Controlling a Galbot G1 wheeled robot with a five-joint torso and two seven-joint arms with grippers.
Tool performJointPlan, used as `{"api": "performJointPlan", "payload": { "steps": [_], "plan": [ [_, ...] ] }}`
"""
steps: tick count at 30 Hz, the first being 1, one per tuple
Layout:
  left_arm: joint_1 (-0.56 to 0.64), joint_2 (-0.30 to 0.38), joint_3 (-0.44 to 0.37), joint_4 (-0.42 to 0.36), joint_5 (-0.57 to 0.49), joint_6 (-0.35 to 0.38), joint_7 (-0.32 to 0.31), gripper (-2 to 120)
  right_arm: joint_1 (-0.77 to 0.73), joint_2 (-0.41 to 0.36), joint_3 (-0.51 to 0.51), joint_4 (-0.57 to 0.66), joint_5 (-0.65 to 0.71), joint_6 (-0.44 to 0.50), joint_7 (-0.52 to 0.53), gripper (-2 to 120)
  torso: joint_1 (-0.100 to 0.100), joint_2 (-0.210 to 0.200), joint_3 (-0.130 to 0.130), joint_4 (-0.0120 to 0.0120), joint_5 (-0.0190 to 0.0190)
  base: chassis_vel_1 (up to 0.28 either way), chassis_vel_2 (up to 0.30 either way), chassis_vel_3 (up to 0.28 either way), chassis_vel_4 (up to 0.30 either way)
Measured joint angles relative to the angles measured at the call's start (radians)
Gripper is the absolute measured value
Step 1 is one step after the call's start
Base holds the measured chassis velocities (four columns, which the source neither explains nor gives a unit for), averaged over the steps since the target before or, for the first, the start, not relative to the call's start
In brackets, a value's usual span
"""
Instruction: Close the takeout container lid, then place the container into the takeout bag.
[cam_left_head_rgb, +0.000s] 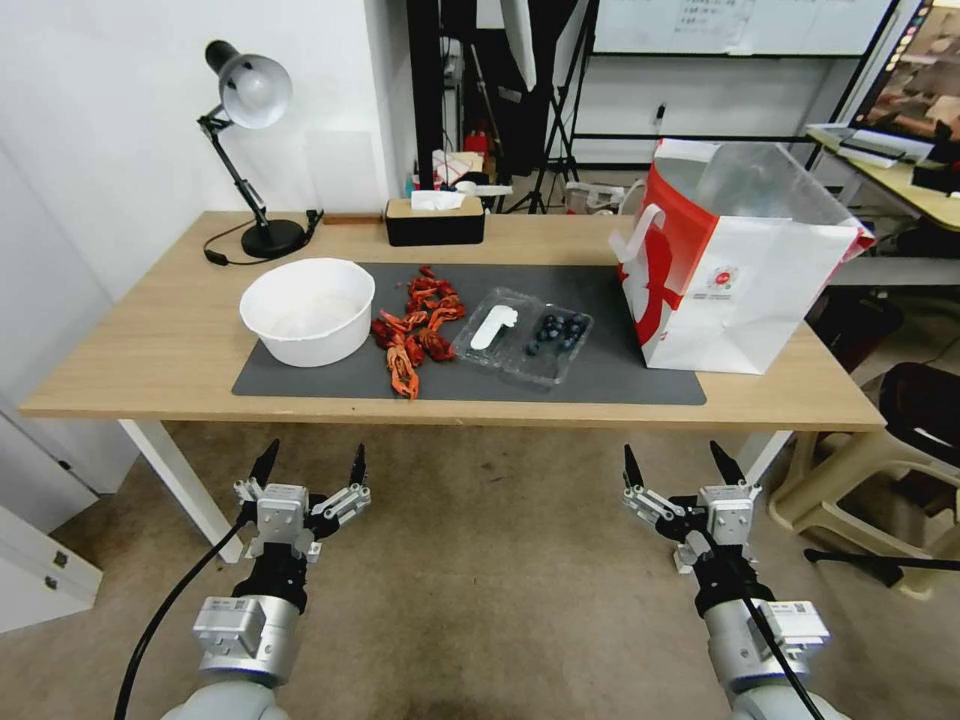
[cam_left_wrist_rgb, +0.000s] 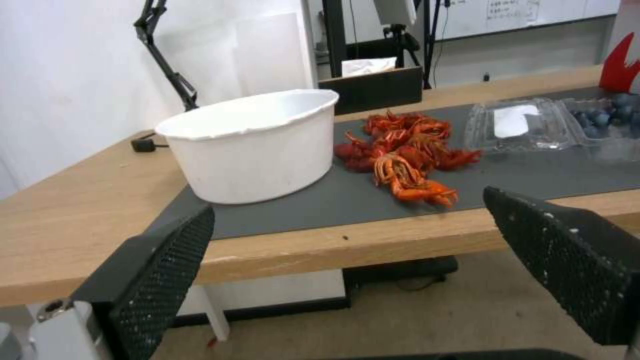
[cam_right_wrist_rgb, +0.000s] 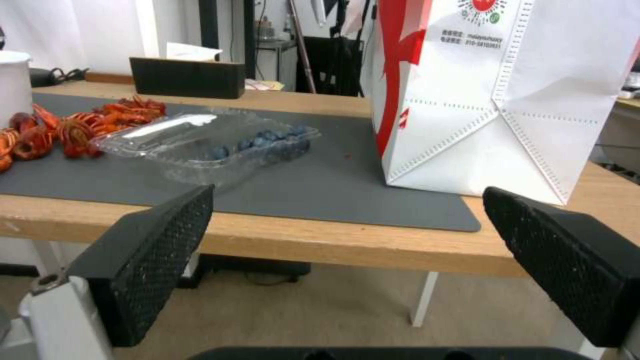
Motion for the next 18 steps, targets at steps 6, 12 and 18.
{"api": "performJointPlan", "payload": {
  "steps": [6, 12, 18],
  "plan": [
    [0.000, 0.000, 0.000, 0.000, 0.000, 0.000, 0.000, 100, 0.000, 0.000, 0.000, 0.000, 0.000, 0.000, 0.000, 100, 0.000, 0.000, 0.000, 0.0000, 0.0000, 0.000, 0.000, 0.000, 0.000],
    [0.000, 0.000, 0.000, 0.000, 0.000, 0.000, 0.000, 100, 0.000, 0.000, 0.000, 0.000, 0.000, 0.000, 0.000, 100, 0.000, 0.000, 0.000, 0.0000, 0.0000, 0.000, 0.000, 0.000, 0.000],
    [0.013, 0.013, 0.054, -0.003, -0.027, -0.018, -0.056, 100, -0.023, -0.008, -0.094, 0.010, -0.030, -0.049, -0.029, 100, 0.000, 0.000, 0.000, 0.0001, 0.0001, 0.000, 0.000, 0.000, 0.000]
  ]
}}
